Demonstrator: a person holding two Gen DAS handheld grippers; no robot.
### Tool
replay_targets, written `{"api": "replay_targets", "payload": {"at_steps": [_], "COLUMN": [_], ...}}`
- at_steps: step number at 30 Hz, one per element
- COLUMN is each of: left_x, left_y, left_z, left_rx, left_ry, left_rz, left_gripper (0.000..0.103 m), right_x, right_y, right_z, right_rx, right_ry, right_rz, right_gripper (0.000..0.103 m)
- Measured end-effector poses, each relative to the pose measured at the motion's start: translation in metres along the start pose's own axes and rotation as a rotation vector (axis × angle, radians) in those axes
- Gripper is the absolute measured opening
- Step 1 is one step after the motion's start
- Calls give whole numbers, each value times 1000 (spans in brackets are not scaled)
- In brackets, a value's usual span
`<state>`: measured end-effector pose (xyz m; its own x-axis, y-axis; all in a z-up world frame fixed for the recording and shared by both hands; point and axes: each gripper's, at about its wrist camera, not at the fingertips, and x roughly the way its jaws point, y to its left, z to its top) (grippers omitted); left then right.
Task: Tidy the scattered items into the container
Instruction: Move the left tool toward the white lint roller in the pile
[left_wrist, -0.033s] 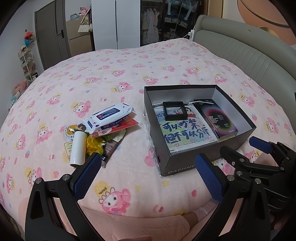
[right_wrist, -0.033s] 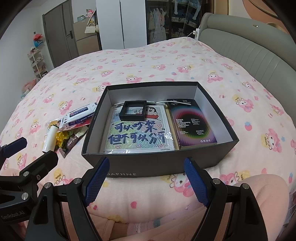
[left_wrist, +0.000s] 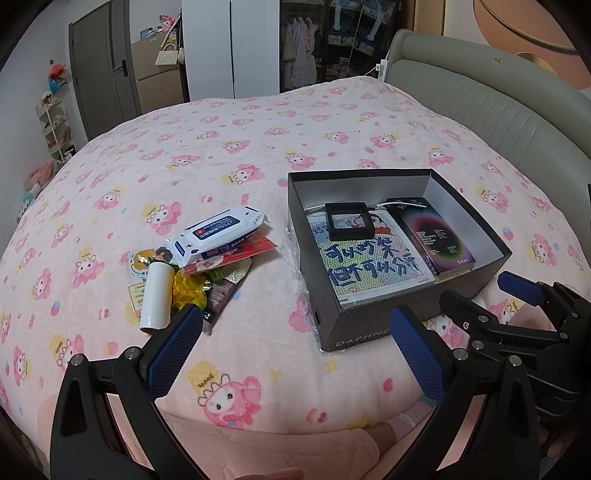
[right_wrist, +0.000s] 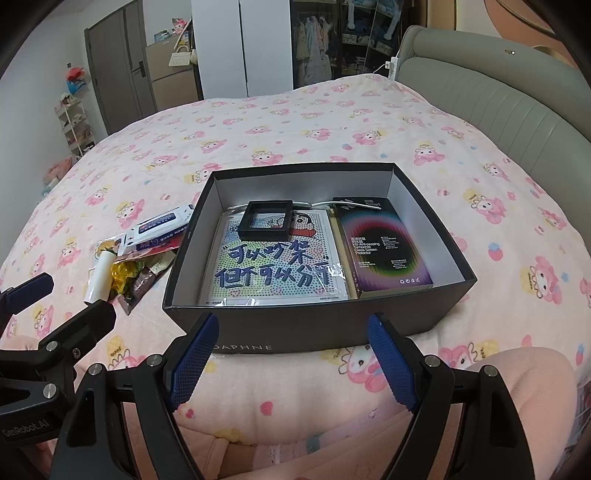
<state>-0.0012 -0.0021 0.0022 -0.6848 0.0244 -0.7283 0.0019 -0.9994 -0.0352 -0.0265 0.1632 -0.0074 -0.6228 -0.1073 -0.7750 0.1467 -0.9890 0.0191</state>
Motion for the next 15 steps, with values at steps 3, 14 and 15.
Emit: {"api": "replay_targets", "payload": {"at_steps": [3,14,15], "left_x": [-1,-6,-7], "left_y": [3,15,17], "left_z": [4,18,20], "left_rx": [-5,-22,-25], "left_ry": [-4,-17,-19], "left_rz": [0,1,2], "left_gripper": [102,102,102], "right_x": [1,-1,-2], "right_y": [5,12,14], "right_z": [-2,13,15], "right_rx": [-3,-45,-53], "right_ry": [0,-14,-20], "right_rz": [-1,-20,-22], "right_gripper": [82,82,82]}}
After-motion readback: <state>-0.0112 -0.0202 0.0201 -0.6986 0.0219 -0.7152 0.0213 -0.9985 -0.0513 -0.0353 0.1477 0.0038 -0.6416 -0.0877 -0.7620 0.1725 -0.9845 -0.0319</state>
